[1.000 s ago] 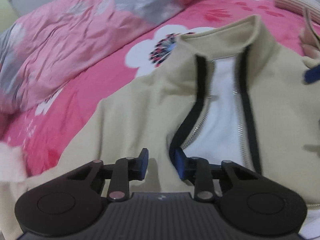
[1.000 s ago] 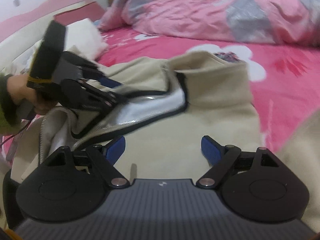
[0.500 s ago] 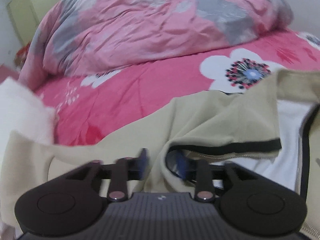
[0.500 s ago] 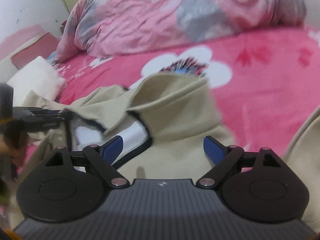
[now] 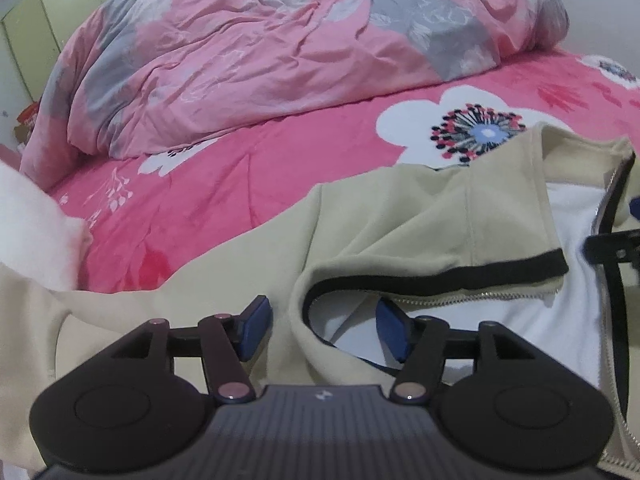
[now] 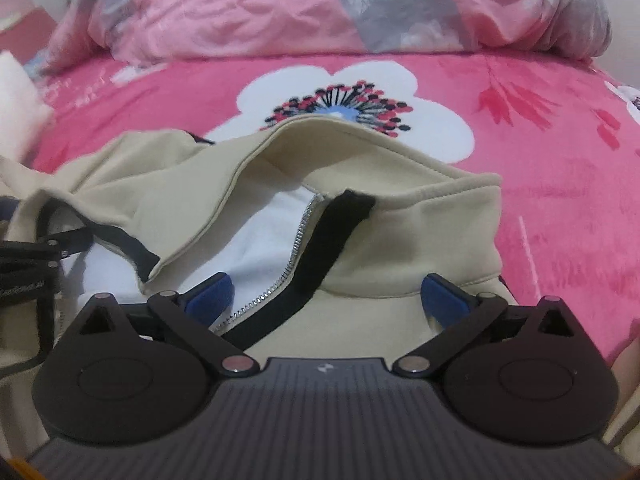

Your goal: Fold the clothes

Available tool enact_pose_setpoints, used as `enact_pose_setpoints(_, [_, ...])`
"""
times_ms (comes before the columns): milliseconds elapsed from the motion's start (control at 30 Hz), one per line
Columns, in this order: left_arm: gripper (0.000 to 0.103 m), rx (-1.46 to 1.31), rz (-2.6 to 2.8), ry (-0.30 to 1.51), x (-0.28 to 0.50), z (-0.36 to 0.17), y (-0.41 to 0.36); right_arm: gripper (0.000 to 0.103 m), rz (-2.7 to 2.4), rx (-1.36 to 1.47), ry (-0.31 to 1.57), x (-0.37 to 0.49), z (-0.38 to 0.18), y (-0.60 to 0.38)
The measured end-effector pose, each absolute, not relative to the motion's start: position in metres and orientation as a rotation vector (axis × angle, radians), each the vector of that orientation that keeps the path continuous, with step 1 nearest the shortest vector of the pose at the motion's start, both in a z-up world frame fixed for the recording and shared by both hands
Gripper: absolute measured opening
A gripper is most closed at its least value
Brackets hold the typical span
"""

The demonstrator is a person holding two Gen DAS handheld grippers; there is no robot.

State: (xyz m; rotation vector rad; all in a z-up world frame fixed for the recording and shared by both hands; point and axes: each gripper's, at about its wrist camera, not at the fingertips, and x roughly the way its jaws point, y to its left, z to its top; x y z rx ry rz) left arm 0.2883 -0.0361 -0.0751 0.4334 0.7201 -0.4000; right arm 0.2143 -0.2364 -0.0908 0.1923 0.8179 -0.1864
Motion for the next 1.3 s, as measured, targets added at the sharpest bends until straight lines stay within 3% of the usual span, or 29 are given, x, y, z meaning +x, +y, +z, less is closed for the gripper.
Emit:
enact_pose_setpoints(100, [0.06,0.398,-0.404,0.723,0.293,-0.071,-0.033,0.062,-0.195,0.202,0.794,0.199,-0.086,-0.251])
enact_pose_setpoints(133, [0.06,0.391,-0.406,0.724,0.294,-0.07,-0.032,0.059,-0.197,0.204,0.787,0.194,-0.084,-0.256])
enact_pose_setpoints(200, [0.06,0.404,-0.406,0.726,0.295,-0.07,-0.034,0.041,-0.221,0.162,0.787,0.186,-0.084,-0.263])
enact_pose_setpoints(300, [0.063,0.437,-0.404,0.727,0.294,-0.073,-0.041,0.041,-0.232,0.132,0.779,0.178,-0.084,-0.268])
enact_pose_setpoints(367, [0.064,0.466,-0.404,0.722,0.293,-0.075,-0.045,0.045,-0.227,0.152,0.756,0.174,-0.08,-0.268])
enact_pose_setpoints(533, [0.067,0.548,-0.417,0.694,0.29,-0.08,-0.06,0.083,-0.252,0.135,0.651,0.165,-0.065,-0.266])
enact_pose_setpoints(633, [0.068,0.61,-0.411,0.663,0.291,-0.086,-0.073,0.096,-0.245,0.106,0.667,0.17,-0.066,-0.268])
enact_pose_setpoints(700, [0.068,0.633,-0.404,0.647,0.294,-0.088,-0.08,0.096,-0.235,0.123,0.71,0.179,-0.074,-0.274])
enact_pose_setpoints(733, [0.063,0.638,-0.4,0.641,0.297,-0.089,-0.083,0.097,-0.224,0.147,0.743,0.185,-0.08,-0.279])
enact_pose_setpoints(800, [0.041,0.615,-0.385,0.648,0.304,-0.089,-0.086,0.1,-0.164,0.227,0.808,0.197,-0.093,-0.291])
enact_pose_setpoints(867, [0.022,0.543,-0.358,0.68,0.315,-0.084,-0.083,0.086,-0.147,0.207,0.78,0.193,-0.09,-0.292])
enact_pose_setpoints(933, [0.017,0.436,-0.336,0.701,0.324,-0.075,-0.072,0.04,-0.138,0.161,0.758,0.186,-0.086,-0.291])
enact_pose_setpoints(1000, [0.012,0.354,-0.313,0.692,0.326,-0.06,-0.06,0.011,-0.119,0.119,0.734,0.176,-0.081,-0.294])
enact_pose_setpoints(1200, [0.01,0.248,-0.258,0.49,0.281,0.018,-0.021,0.008,-0.106,-0.032,0.552,0.151,-0.036,-0.301])
enact_pose_setpoints(1300, [0.01,0.197,-0.24,0.365,0.239,0.066,0.004,0.007,-0.113,-0.2,0.37,0.13,0.0,-0.282])
